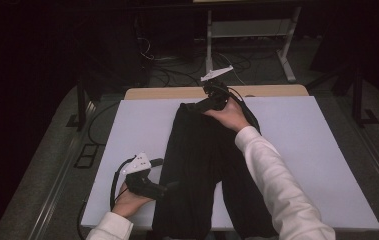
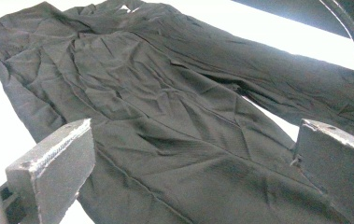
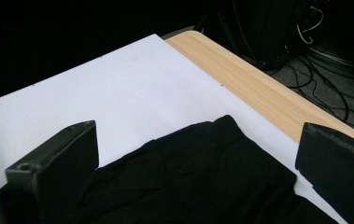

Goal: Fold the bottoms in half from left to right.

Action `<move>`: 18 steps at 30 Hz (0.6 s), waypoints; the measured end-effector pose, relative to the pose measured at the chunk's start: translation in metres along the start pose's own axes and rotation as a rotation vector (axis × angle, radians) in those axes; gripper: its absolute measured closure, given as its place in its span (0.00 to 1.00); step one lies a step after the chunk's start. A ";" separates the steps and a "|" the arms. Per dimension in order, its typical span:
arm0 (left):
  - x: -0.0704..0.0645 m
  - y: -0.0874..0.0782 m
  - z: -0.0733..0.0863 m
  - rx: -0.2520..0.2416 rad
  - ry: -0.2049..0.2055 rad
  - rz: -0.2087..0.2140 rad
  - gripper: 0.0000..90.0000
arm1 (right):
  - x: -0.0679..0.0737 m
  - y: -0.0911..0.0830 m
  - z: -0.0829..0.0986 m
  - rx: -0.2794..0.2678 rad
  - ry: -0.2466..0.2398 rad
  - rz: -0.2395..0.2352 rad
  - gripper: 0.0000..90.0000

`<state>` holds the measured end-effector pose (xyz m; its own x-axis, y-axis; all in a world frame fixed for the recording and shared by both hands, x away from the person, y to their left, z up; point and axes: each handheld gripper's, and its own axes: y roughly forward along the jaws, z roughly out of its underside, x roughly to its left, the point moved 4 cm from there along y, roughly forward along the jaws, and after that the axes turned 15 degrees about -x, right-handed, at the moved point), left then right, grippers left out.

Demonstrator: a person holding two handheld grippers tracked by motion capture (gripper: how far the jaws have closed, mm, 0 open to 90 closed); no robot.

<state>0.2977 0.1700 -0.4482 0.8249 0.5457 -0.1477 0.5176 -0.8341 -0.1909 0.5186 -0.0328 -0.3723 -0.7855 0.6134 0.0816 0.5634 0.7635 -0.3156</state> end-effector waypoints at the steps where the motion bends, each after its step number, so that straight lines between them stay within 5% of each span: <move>1: 0.000 0.000 0.000 0.000 -0.001 0.000 0.00 | 0.000 0.002 0.001 0.003 0.001 -0.001 0.00; 18: 0.000 -0.001 -0.001 -0.007 -0.004 0.004 0.00 | 0.014 0.049 0.019 0.027 0.027 -0.018 0.00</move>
<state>0.2977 0.1710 -0.4476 0.8260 0.5427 -0.1523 0.5160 -0.8368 -0.1832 0.5303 0.0100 -0.4044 -0.7882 0.6051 0.1127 0.5419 0.7690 -0.3391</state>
